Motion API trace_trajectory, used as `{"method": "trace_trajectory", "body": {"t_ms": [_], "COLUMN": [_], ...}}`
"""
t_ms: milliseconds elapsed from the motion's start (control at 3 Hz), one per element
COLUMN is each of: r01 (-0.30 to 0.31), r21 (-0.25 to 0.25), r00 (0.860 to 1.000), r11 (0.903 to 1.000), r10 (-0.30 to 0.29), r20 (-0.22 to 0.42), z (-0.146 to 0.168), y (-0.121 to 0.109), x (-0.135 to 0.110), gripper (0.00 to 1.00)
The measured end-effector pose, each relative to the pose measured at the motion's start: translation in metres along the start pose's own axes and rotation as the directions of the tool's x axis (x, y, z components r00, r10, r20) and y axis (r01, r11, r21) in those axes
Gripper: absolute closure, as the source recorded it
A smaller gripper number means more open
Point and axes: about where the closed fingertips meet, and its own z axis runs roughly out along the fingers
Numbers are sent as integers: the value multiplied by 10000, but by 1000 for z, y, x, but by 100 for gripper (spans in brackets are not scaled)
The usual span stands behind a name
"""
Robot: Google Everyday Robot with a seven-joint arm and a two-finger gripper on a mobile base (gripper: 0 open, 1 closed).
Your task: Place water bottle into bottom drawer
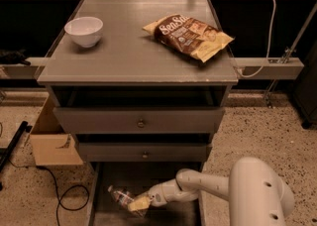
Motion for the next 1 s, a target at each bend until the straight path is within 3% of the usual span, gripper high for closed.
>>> {"method": "trace_trajectory", "body": {"t_ms": [333, 1000], "r01": [-640, -868], "r21": [324, 511], "r00": [9979, 9961], "r11": [9974, 9949], "r10": [640, 857], "r20": [21, 230], "z": [10, 4], "y": [-52, -61], "x": [-2, -5], "gripper": [100, 100]}}
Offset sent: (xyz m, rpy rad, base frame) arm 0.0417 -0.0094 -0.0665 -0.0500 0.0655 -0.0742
